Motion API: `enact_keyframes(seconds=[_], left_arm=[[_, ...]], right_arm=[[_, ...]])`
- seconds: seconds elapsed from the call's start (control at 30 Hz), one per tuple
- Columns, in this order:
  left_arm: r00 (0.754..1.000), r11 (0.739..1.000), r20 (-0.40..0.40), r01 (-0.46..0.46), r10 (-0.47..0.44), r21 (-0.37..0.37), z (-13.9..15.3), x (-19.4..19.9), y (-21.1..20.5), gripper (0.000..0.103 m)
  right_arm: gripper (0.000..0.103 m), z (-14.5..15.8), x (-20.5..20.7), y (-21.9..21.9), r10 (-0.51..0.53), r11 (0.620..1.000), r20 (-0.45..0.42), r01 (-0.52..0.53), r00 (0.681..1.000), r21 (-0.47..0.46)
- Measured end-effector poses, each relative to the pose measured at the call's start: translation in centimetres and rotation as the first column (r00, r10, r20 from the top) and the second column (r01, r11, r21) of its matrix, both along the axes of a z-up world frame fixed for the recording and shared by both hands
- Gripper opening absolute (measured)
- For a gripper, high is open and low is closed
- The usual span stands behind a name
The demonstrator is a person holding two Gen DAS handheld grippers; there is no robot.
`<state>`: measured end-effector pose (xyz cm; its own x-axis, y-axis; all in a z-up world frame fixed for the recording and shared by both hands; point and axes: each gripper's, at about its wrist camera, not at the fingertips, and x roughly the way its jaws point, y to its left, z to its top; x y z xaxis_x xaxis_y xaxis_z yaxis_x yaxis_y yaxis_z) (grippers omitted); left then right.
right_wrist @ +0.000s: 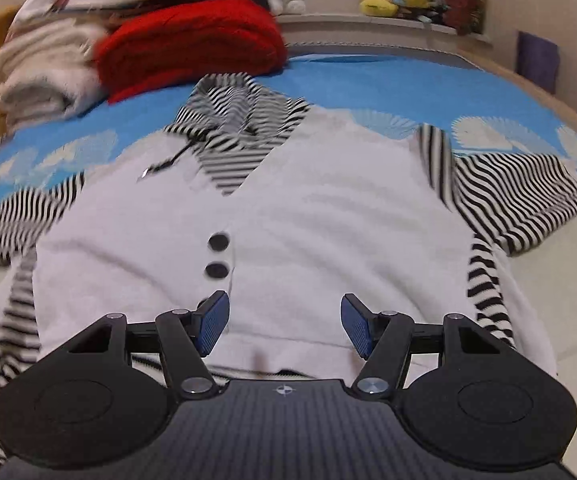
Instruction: Fold small clothes
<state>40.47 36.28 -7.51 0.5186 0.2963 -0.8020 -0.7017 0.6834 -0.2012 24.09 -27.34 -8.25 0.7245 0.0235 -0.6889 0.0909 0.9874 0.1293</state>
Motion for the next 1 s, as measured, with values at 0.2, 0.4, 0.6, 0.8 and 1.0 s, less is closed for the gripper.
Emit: enact_keyframes(seconds=[0.2, 0.4, 0.6, 0.8, 1.0], left_arm=[[0.985, 0.981, 0.042, 0.168, -0.164, -0.101, 5.0, -3.4, -7.9, 0.09], [0.937, 0.914, 0.033, 0.346, -0.348, -0.211, 2.3, -8.2, -17.6, 0.097], [0.89, 0.884, -0.064, 0.436, -0.451, -0.167, -2.2, -6.5, -22.0, 0.097], [0.883, 0.887, -0.083, 0.457, -0.462, -0.073, -2.5, -4.3, -23.6, 0.097], [0.865, 0.876, -0.14, 0.481, -0.482, -0.043, -3.6, -3.4, -23.9, 0.097]], right_arm=[[0.064, 3.1, -1.6, -8.6, -0.239, 0.959, 0.099, 0.219, 0.966, 0.18], [0.064, 3.6, -1.5, -23.2, -0.588, 0.761, 0.063, 0.525, 0.806, 0.382], [0.066, 1.1, 3.4, -36.3, -0.732, 0.629, -0.001, 0.676, 0.681, 0.383], [0.071, -3.8, 9.8, -41.1, -0.773, 0.567, -0.059, 0.729, 0.632, 0.384], [0.006, -6.6, 14.6, -41.2, -0.759, 0.636, -0.042, 0.753, 0.65, 0.166]])
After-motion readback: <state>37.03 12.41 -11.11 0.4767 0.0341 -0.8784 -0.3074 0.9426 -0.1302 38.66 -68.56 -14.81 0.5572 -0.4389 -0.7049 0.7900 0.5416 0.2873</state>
